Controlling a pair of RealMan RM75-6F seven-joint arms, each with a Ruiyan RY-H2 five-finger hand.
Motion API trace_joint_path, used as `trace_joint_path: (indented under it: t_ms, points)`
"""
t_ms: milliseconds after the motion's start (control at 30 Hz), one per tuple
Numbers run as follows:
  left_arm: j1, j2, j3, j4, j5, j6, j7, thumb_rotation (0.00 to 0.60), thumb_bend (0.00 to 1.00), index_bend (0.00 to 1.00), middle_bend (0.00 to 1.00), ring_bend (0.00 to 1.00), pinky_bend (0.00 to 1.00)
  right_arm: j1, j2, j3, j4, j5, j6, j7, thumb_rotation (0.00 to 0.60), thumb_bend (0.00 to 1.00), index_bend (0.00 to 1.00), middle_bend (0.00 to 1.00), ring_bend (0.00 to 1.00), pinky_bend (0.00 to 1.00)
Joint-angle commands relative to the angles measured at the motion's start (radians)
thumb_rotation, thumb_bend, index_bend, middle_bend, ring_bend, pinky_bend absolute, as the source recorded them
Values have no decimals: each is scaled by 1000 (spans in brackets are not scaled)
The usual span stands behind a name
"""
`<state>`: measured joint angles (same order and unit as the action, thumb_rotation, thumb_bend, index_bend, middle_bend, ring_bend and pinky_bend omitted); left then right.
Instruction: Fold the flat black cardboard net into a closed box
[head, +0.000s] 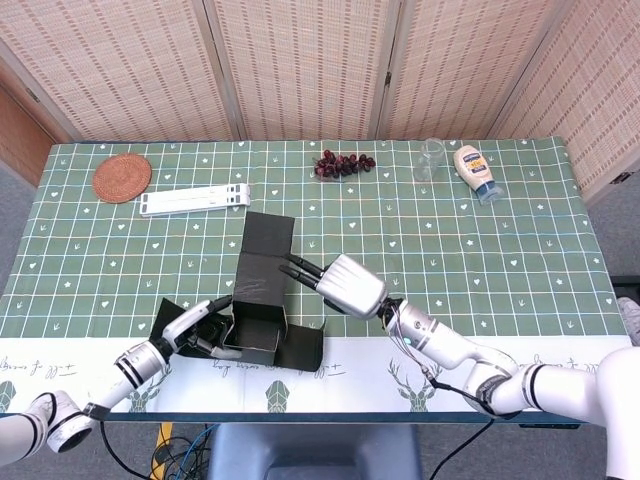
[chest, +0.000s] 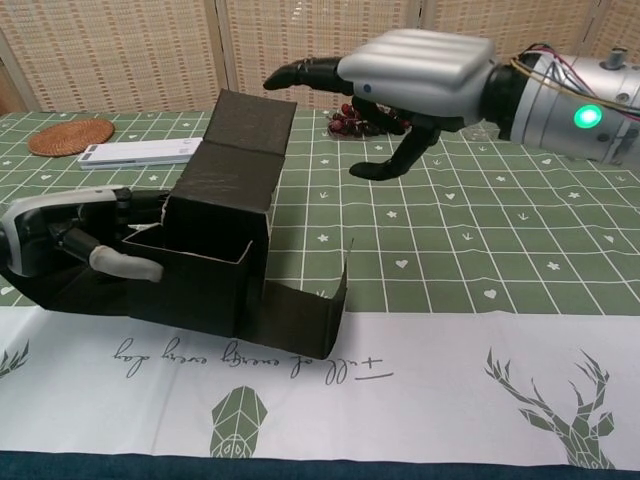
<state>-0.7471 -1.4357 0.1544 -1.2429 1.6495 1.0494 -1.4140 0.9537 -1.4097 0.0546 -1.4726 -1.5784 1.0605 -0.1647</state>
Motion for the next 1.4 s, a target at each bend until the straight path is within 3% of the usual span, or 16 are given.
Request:
trace_joint_path:
  t_ms: [33,267,800,1133,1400]
  points:
    - [3,22,-11,-14,-10,8,-41,600,126,212,178,668,849,-42,7,-21,-3,-19,36,37,600,345,0,58,762,1000]
    - [3,48,-24,-25,-11,18,-103,600,126,223,180,671,849,-100,-14,-49,12,-38,75,69,600,256,0,58,762,1000]
    - [-4,93,-58,-41,-2,55,-284,600,126,253,211,675,849,-173,-91,-49,66,-68,127,106,600,227,0,55,735,1000]
    - [-15,130,-79,-76,-1,68,-371,600,126,253,211,675,849,-211,-251,-18,185,-115,234,46,600,90,0,0,666,1000]
    - [-21,150,-78,-105,7,62,-395,600,126,253,211,675,850,-203,-427,18,379,-200,375,64,600,76,0,0,633,1000]
